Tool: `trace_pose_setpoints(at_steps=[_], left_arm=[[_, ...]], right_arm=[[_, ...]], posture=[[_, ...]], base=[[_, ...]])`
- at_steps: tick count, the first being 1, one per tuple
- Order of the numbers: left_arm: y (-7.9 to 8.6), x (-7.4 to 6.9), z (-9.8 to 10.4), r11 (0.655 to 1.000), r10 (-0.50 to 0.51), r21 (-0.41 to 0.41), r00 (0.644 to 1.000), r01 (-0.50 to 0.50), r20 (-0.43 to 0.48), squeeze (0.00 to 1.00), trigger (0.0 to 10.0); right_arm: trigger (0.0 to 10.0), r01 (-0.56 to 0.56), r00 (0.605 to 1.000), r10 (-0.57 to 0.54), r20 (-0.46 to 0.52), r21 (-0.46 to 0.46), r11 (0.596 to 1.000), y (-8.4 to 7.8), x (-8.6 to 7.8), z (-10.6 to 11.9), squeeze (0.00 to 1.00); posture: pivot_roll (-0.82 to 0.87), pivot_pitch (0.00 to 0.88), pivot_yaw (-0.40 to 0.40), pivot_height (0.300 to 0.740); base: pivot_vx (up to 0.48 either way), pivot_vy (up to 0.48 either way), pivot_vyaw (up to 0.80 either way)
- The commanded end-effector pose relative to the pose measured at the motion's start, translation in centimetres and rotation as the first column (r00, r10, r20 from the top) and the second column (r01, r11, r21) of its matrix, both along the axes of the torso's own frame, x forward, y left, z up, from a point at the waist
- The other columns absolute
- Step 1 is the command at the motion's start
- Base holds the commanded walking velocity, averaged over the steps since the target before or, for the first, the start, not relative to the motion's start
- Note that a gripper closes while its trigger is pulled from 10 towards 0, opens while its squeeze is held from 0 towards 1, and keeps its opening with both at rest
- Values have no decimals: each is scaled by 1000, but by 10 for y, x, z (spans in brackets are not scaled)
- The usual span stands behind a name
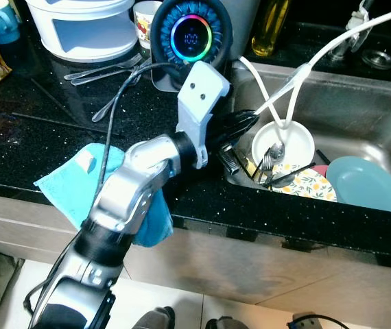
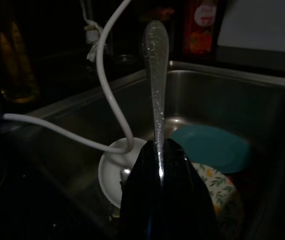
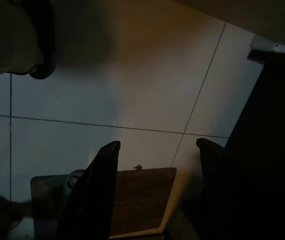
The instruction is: Kitchen organization
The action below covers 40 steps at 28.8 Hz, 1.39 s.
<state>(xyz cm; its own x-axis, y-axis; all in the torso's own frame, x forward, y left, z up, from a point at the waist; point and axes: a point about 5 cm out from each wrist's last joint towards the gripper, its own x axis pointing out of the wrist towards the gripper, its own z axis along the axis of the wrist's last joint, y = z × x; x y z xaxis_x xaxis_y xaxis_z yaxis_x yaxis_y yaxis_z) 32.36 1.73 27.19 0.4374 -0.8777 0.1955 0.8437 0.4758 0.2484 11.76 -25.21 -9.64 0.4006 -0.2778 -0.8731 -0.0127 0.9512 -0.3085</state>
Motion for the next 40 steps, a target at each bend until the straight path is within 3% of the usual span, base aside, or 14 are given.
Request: trace_pose_setpoints(at_steps=[1, 7, 15, 22, 25, 26, 27, 28, 33, 37, 38, 39, 40], left_arm=[[-12, -1, -1, 998, -57, 11, 998, 56, 16, 0, 10000], [-32, -7, 6, 981, -192, 16, 980, 192, 53, 0, 10000], [-34, -6, 14, 979, -201, -8, 975, 202, 91, 0, 10000], [-26, 12, 15, 999, -48, 1, 998, 48, 49, 0, 10000], [-18, 27, 7, 999, 45, 32, 999, -44, -16, 0, 10000], [-11, 38, -2, 992, 119, 61, 990, -115, -75, 612, 10000], [-11, 38, -2, 992, 119, 61, 990, -115, -75, 612, 10000], [-9, 40, -4, 989, 137, 61, 987, -132, -88, 1000, 10000], [-7, 42, -4, 991, 130, 37, 984, -126, -122, 1000, 10000], [-11, 37, 4, 996, 83, 17, 992, -82, -91, 1000, 10000], [-12, 34, 8, 998, 60, 5, 995, -60, -76, 722, 10000], [-12, 34, 8, 998, 60, 5, 995, -60, -76, 722, 10000], [-13, 29, 14, 999, 24, -20, 998, -25, -56, 0, 10000]], right_arm=[[10000, 29, 999, -29, -30, 8, 1000, 1, -11, -4, 0], [10000, 56, 998, -56, -28, 21, 998, 2, -15, -5, 0], [10000, 53, 998, -52, -46, 28, 998, 5, -21, -7, 0], [10000, 48, 998, -47, -43, 23, 999, 5, -21, -7, 0], [10000, 44, 998, -43, -42, 23, 999, 5, -20, -7, 0], [10000, 42, 998, -41, -42, 24, 999, 5, -20, -7, 0], [10000, 42, 998, -41, -42, 24, 999, 5, -20, -7, 0], [10000, 42, 998, -41, -42, 24, 999, 5, -20, -7, 0], [10000, 44, 998, -43, -44, 23, 999, 5, -21, -7, 0], [10000, 46, 998, -45, -43, 22, 999, 5, -21, -7, 0], [10000, 47, 998, -46, -43, 22, 999, 5, -21, -7, 0], [10000, 47, 998, -46, -43, 22, 999, 5, -21, -7, 0], [10000, 48, 998, -47, -42, 21, 999, 5, -21, -7, 0]], posture=[[29, 173, -14, 740], [18, 181, 2, 740], [23, 186, 1, 740], [33, 188, 0, 740], [35, 186, 0, 740], [32, 186, 0, 740], [32, 186, 0, 740], [33, 186, 3, 740], [31, 185, 3, 740], [29, 186, 6, 740], [29, 186, 6, 740], [29, 186, 6, 740], [30, 185, 4, 740]], base=[[0, 0, 0], [0, 0, -129], [0, 0, -775], [0, 0, -196], [0, 0, 0], [0, 0, 0], [0, 0, 0], [0, 0, 0], [0, 0, 0], [0, 0, 0], [0, 0, 0], [0, 0, 0], [0, 0, 0]])
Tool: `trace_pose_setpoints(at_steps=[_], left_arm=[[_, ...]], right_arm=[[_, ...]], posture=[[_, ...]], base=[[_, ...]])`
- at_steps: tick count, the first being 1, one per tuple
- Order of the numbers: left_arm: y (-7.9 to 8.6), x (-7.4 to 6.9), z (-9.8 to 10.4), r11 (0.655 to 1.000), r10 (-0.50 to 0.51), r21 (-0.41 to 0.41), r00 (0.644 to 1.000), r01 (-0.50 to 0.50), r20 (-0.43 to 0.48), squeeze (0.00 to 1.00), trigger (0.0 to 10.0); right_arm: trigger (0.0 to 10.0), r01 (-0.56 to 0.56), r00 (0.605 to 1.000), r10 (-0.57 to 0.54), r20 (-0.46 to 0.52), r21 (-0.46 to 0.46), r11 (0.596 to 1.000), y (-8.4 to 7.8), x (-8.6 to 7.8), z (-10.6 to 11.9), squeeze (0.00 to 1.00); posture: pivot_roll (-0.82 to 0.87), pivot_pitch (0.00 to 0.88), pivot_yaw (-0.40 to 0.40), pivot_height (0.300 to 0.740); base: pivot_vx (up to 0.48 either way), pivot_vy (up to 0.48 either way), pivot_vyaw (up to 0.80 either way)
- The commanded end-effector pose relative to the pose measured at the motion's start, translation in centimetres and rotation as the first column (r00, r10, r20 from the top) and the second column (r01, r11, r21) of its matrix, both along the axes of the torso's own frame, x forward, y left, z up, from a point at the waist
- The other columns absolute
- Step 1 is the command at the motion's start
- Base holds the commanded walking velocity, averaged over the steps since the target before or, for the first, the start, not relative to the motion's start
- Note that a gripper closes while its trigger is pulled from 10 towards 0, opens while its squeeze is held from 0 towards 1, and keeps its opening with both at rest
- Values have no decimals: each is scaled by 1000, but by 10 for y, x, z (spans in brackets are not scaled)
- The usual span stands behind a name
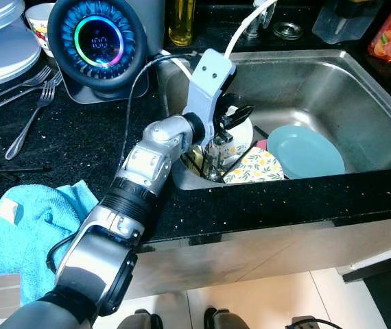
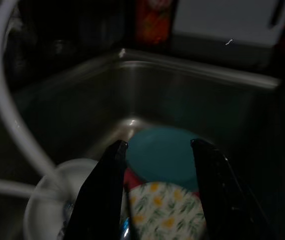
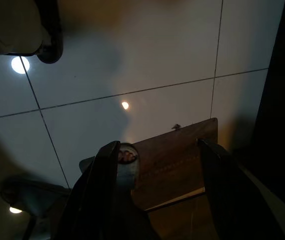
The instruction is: Kitchen organization
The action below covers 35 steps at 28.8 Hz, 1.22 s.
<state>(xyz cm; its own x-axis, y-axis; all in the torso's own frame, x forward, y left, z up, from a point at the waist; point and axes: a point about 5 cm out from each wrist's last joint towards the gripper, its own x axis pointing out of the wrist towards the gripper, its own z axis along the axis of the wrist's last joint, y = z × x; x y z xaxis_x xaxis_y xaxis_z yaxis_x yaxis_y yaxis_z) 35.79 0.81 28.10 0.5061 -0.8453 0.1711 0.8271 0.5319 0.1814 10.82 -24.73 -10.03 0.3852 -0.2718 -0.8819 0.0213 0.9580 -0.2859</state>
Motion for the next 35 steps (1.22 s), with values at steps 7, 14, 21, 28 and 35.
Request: trace_pose_setpoints(at_steps=[7, 14, 21, 28, 35], left_arm=[[14, -52, 70, 960, -179, -156, 941, 231, 288, 0, 10000], [46, -72, 83, 954, -214, -117, 903, 275, 373, 0, 10000], [89, -101, 66, 955, -296, 108, 896, 276, 331, 0, 10000], [135, -100, 64, 957, -96, 290, 948, 5, 302, 0, 10000], [153, -103, 71, 957, 0, 276, 948, -92, 317, 0, 10000]], right_arm=[[10000, 6, 999, -6, -36, 3, 1000, 1, -11, -3, 0], [10000, -1, 999, 1, -36, 5, 1000, 3, -9, -3, 0], [10000, -14, 999, 14, -34, 6, 1000, 4, -7, -3, 0], [10000, -24, 999, 24, -37, 3, 1000, 2, -6, -3, 0], [10000, -39, 999, 38, 7, 62, 997, 5, 0, -1, 0]], posture=[[41, 191, -2, 740], [57, 193, -7, 740], [70, 196, -18, 740], [85, 199, -24, 740], [88, 199, -31, 740]], base=[[0, 0, 0], [0, 0, 0], [0, 0, 0], [0, 0, 0], [0, 0, 0]])
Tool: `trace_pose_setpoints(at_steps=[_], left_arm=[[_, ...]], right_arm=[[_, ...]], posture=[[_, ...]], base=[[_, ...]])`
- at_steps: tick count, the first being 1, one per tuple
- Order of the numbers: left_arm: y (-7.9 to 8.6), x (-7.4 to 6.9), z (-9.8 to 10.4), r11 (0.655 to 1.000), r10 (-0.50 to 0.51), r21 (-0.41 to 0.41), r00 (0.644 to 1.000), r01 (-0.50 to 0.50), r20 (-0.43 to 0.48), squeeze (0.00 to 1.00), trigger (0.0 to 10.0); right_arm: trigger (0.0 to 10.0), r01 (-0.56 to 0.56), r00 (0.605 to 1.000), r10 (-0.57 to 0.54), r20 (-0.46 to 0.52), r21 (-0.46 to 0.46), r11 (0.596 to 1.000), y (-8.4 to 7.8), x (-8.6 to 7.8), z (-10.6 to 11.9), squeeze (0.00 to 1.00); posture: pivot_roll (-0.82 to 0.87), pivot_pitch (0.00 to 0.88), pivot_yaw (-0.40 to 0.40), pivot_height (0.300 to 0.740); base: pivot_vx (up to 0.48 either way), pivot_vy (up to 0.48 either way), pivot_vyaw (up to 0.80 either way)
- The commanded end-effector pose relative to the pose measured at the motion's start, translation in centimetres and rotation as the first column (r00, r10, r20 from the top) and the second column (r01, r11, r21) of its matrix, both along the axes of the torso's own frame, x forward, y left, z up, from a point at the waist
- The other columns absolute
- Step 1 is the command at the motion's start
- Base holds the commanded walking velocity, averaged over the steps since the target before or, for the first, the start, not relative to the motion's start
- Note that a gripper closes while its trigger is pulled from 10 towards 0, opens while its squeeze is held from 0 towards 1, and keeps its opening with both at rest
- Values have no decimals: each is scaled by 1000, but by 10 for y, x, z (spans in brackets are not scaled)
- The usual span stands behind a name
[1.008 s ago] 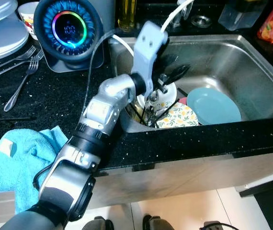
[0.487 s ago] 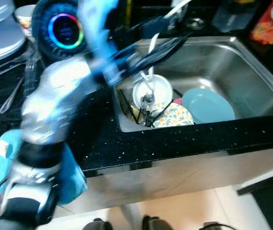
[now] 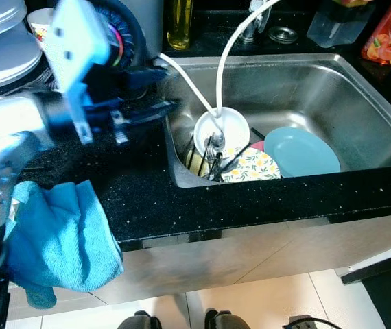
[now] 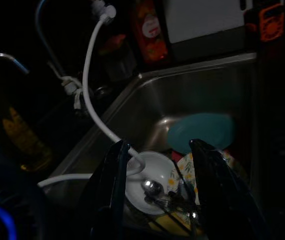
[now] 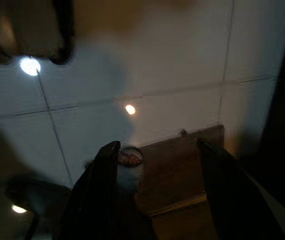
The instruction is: Kitchen organization
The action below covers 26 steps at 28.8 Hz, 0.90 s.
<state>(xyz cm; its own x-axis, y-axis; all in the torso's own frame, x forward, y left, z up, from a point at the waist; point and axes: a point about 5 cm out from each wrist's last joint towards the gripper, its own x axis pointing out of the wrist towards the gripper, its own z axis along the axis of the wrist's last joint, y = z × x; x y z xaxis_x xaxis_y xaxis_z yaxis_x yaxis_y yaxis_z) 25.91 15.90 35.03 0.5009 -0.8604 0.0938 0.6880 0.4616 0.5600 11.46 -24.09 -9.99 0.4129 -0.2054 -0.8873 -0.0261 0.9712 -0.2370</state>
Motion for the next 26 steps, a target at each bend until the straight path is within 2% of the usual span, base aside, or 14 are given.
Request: trace_pose_setpoints(at_steps=[1, 4, 12, 18, 19, 21, 22, 26], left_arm=[[4, -6, 1, 1000, 11, 27, 1000, -11, 5, 0, 10000], [13, -15, 0, 999, 16, 46, 1000, -16, -13, 0, 10000], [31, -40, -1, 994, -17, 103, 997, 26, -80, 0, 10000], [40, -43, -6, 985, 26, 171, 992, -5, -122, 0, 10000], [45, -42, -10, 978, 58, 208, 989, -28, -138, 0, 10000], [47, -41, -11, 974, 73, 223, 987, -39, -145, 0, 10000], [53, -40, -14, 961, 107, 271, 982, -62, -156, 0, 10000], [67, -39, -16, 933, 165, 345, 972, -99, -166, 0, 10000]], right_arm=[[10000, 2, 1000, -2, -5, 31, 1000, 0, -5, -1, 0], [10000, -37, 999, 37, -6, 48, 998, 2, -4, -1, 0], [10000, -43, 999, 44, -3, 76, 996, 3, -2, -1, 0], [10000, -41, 999, 41, -5, 76, 996, 4, -1, -1, 0], [10000, -38, 999, 39, -11, 69, 997, 4, -1, -1, 0], [10000, -35, 999, 36, -11, 70, 997, 4, -1, -1, 0], [10000, -33, 999, 34, -10, 72, 997, 4, 0, -1, 0], [10000, -29, 999, 30, -13, 68, 997, 3, -1, -1, 0]], posture=[[89, 200, -32, 740], [94, 201, -38, 740], [110, 201, -43, 740], [116, 197, -43, 740], [117, 195, -44, 740], [117, 195, -44, 740], [116, 192, -45, 740], [115, 190, -45, 740]], base=[[0, 0, 0], [0, 0, 775], [0, 0, 775], [0, 0, 687], [0, 0, 0], [0, 0, 0], [0, 0, 0], [0, 0, 0]])
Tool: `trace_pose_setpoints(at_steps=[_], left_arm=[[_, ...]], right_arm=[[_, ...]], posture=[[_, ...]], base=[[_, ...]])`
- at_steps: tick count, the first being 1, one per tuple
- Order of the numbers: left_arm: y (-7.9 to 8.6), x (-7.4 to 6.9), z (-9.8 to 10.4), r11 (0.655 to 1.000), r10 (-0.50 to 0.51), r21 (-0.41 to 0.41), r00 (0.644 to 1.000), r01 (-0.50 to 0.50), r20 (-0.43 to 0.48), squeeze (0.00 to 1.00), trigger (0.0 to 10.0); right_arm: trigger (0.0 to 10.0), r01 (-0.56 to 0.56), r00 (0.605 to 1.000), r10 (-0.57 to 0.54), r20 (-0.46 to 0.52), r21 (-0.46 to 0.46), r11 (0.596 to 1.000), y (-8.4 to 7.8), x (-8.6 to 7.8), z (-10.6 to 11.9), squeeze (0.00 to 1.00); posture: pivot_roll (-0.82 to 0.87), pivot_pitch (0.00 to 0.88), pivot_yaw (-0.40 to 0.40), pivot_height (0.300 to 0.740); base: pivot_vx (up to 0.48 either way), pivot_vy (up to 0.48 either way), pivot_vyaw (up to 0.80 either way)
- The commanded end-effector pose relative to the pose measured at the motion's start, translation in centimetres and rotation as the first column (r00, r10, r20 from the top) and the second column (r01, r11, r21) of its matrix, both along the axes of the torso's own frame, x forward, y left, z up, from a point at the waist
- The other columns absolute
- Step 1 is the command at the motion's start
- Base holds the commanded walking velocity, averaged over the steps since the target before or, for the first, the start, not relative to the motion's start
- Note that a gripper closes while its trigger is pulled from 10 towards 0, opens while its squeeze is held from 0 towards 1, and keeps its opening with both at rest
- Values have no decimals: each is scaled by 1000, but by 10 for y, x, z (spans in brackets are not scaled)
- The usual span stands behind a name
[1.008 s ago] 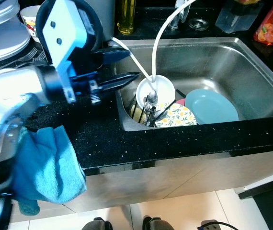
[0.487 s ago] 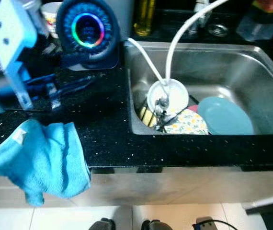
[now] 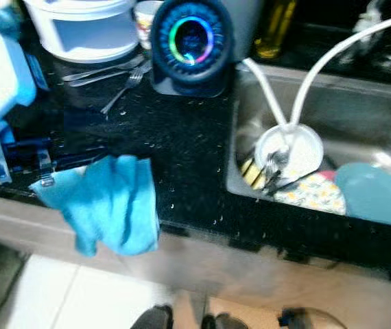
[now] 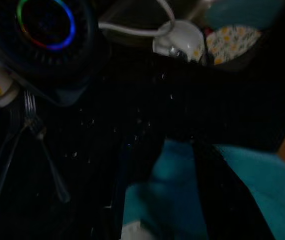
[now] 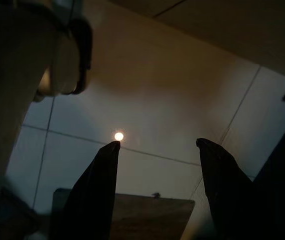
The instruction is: Kitchen organization
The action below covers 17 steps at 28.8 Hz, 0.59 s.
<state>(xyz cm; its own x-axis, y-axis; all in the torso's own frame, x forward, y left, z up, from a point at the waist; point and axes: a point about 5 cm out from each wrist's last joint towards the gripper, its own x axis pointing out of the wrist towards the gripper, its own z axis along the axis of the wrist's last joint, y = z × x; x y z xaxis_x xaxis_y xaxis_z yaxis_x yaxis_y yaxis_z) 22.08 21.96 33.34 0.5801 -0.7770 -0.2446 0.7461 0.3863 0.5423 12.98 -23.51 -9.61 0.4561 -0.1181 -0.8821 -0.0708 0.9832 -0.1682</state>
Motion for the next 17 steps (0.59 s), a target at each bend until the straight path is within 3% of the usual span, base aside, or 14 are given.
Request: trace_pose_setpoints(at_steps=[1, 3, 4, 5, 10, 15, 17], left_arm=[[6, -1, 1, 998, 17, 61, 1000, -17, -3, 0, 10000], [12, 0, 1, 996, 35, 88, 999, -34, -10, 0, 10000], [27, 4, 2, 985, 92, 147, 996, -90, -7, 0, 10000], [27, 4, 2, 985, 92, 147, 996, -90, -7, 0, 10000], [73, 24, -1, 938, 249, 252, 968, -236, -20, 0, 10000], [91, 31, -6, 917, 287, 299, 957, -263, -40, 0, 10000], [105, 34, -11, 914, 279, 331, 955, -233, -97, 0, 10000]], right_arm=[[10000, 22, 998, -22, -53, -6, 1000, -2, -16, -5, 0], [10000, 23, 998, -23, -55, -7, 1000, -3, -17, -5, 0], [10000, 25, 998, -26, -58, -9, 1000, -4, -17, -5, 0], [10000, 25, 998, -26, -58, -9, 1000, -4, -17, -5, 0], [10000, 23, 997, -24, -70, -17, 1000, -4, -20, -6, 0], [10000, 25, 997, -26, -71, -20, 999, -5, -20, -6, 0], [10000, 28, 997, -30, -77, -32, 999, -8, -22, -5, 0]], posture=[[115, 190, -45, 740], [116, 189, -46, 740], [117, 189, -46, 740], [117, 189, -46, 740], [113, 189, -47, 740], [107, 194, -48, 740], [102, 199, -50, 740]], base=[[0, 0, 0], [0, 0, 0], [0, 0, 0], [0, 0, 0], [0, 0, 0], [0, 0, 0], [0, 0, 0]])
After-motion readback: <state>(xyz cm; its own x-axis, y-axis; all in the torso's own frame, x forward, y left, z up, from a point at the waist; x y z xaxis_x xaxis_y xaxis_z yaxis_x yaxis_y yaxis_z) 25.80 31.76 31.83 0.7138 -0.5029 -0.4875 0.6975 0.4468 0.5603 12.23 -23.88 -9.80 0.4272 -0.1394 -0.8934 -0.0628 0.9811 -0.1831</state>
